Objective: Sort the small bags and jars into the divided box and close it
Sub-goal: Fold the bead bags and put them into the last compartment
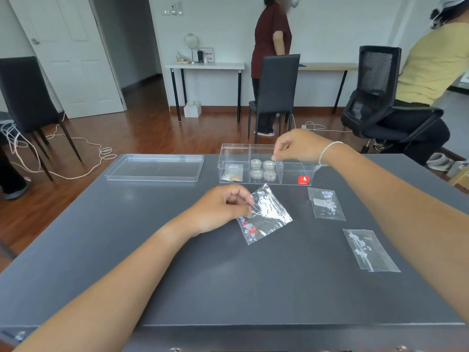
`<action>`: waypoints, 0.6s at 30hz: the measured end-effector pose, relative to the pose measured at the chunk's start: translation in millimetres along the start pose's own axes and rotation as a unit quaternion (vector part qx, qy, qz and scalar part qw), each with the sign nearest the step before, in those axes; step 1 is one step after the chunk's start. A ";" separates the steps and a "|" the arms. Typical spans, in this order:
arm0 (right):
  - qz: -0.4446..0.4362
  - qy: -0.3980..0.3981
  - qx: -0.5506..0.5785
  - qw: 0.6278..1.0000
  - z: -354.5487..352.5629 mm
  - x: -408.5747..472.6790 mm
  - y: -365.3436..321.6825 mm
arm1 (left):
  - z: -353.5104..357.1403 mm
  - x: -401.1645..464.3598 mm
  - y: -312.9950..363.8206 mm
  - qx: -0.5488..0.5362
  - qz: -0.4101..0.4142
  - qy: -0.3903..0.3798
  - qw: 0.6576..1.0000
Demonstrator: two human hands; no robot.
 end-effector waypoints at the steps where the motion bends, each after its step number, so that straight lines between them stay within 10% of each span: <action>1: -0.007 0.029 0.011 0.999 -5.5 -8.3 2.6 | -0.4 -0.1 0.2 0.002 0.000 0.004 1.000; 10: 0.025 0.184 0.071 0.980 -29.5 -87.1 55.1 | 0.4 1.3 1.9 -0.004 0.012 0.036 0.999; 18: 0.121 0.025 0.027 0.992 9.9 -101.2 101.0 | 4.0 10.4 11.9 -0.002 0.025 0.064 0.998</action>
Point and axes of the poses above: each hand's wrist, its own x-axis towards the middle knuckle, its own z-axis out of the palm, y = z × x, the point moved 6 cm from there along x, towards the middle knuckle, and after that the axes turned 5 degrees about y, right-handed, at the moved point
